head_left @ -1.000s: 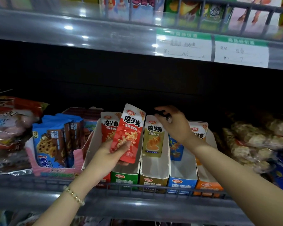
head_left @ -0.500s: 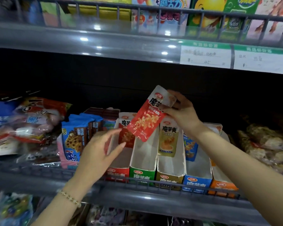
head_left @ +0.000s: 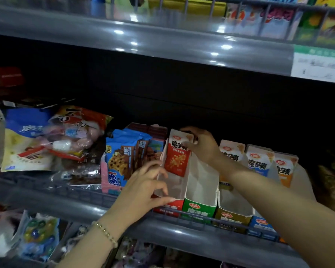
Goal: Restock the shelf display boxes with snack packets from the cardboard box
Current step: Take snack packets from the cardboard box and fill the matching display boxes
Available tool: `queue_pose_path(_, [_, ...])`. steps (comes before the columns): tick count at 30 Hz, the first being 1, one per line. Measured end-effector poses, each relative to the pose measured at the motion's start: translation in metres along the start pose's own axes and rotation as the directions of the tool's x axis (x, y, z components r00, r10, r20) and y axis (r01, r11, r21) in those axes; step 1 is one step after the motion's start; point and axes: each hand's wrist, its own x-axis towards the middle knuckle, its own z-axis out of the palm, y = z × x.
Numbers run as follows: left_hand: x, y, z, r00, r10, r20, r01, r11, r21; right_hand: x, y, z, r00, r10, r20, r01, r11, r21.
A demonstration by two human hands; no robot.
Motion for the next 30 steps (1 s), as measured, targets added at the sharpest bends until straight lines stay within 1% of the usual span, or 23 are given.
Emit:
queue_pose_path(4, [0.0, 0.001, 0.0, 0.999, -0.021, 0.028, 0.021, 1.0, -0.002, 0.004, 0.002, 0.006, 0.997, 0.074, -0.026, -0.077, 0.991, -0.112])
queue_pose_path(9, [0.0, 0.001, 0.0, 0.999, -0.017, 0.042, 0.017, 1.0, -0.004, 0.003, 0.003, 0.008, 0.996, 0.042, -0.082, -0.056, 0.983, -0.174])
queue_pose_path(12, [0.0, 0.005, -0.003, 0.998, -0.027, 0.057, 0.026, 0.999, 0.022, -0.005, -0.002, 0.001, 0.996, 0.045, -0.08, -0.057, 0.987, -0.151])
queue_pose_path(15, [-0.001, 0.013, -0.008, 0.997, -0.04, 0.071, 0.036, 0.998, 0.047, -0.024, -0.011, -0.012, 0.997, 0.063, -0.043, -0.066, 0.995, -0.075])
queue_pose_path(19, [-0.009, 0.029, -0.019, 0.997, -0.048, 0.06, 0.047, 0.999, 0.018, -0.065, -0.028, -0.034, 0.989, 0.133, 0.067, -0.129, 0.99, -0.062])
queue_pose_path(22, [-0.021, 0.046, -0.022, 0.998, -0.049, 0.032, 0.05, 0.998, -0.037, -0.107, -0.042, -0.05, 0.987, 0.1, 0.127, -0.09, 0.992, -0.083])
queue_pose_path(24, [-0.033, 0.06, -0.02, 0.997, -0.06, 0.041, 0.061, 0.997, -0.042, -0.14, -0.047, -0.059, 0.983, 0.076, 0.166, -0.06, 0.993, -0.103])
queue_pose_path(26, [-0.048, 0.073, -0.014, 0.996, -0.056, 0.065, 0.059, 0.998, -0.035, -0.173, -0.049, -0.066, 0.973, 0.092, 0.214, -0.069, 0.991, -0.112])
queue_pose_path(28, [-0.064, 0.085, -0.006, 0.994, -0.053, 0.098, 0.06, 0.996, -0.065, -0.205, -0.046, -0.068, 0.96, 0.117, 0.255, -0.091, 0.99, -0.111])
queue_pose_path(30, [-0.082, 0.098, 0.006, 0.978, -0.072, 0.196, 0.097, 0.988, -0.118, -0.238, -0.041, -0.065, 0.947, 0.137, 0.291, -0.113, 0.989, -0.096])
